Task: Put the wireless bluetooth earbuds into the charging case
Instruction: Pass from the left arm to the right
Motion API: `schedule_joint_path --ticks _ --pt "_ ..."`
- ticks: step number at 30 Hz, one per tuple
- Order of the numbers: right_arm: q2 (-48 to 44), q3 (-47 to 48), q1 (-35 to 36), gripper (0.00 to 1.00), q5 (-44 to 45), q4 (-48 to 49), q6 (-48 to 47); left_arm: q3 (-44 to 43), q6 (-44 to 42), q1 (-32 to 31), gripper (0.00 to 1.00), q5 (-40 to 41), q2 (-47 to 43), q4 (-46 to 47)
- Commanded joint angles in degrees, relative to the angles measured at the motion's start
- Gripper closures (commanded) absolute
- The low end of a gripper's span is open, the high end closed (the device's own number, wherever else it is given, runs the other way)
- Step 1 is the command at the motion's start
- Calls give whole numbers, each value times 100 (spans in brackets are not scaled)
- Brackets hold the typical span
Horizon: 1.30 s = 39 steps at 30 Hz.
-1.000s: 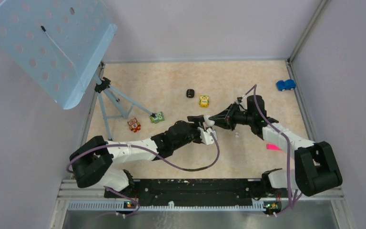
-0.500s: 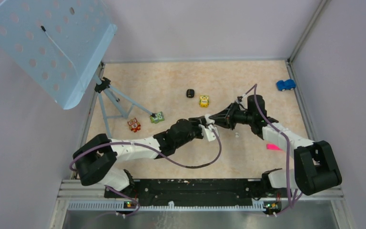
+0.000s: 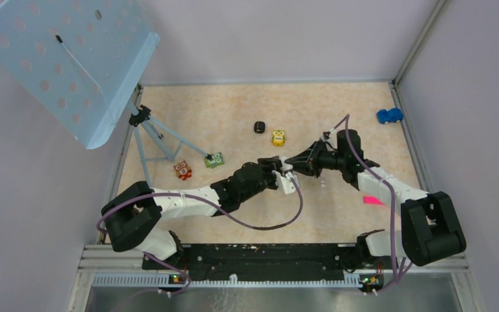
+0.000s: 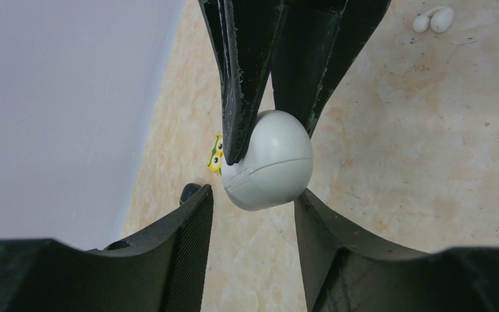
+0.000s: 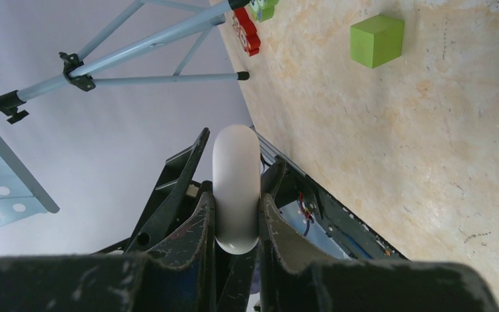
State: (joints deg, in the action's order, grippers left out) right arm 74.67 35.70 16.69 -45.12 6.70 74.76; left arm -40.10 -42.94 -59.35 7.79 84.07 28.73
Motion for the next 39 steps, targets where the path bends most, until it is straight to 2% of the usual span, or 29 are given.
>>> schedule_joint_path --ticks 1,5,12,14,21,25,31,35,39 --pt "-102 279 -36 100 -76 107 -21 -182 -228 -14 47 -50 38 404" --pt "-113 270 -38 100 -86 172 -17 -237 -204 -14 48 -101 -28 439" --pt "-123 270 -39 100 -133 253 32 -251 -170 -9 36 -164 -78 362" --pt "-140 270 -39 100 -137 253 34 -246 -132 -13 37 -163 -84 337" --pt "-218 252 -39 100 -113 174 -7 -308 -67 -11 52 -287 -203 244" --pt "-260 219 -35 100 -71 106 -34 -326 -110 -13 67 -314 -354 86" --pt "-243 225 -35 100 -75 103 -66 -287 -58 -14 75 -342 -599 -64" --pt "-236 244 -34 100 -91 29 -147 -307 -50 -13 74 -410 -809 -242" --pt "-231 249 -41 100 -118 -34 -209 -378 -21 3 62 -409 -947 -445"
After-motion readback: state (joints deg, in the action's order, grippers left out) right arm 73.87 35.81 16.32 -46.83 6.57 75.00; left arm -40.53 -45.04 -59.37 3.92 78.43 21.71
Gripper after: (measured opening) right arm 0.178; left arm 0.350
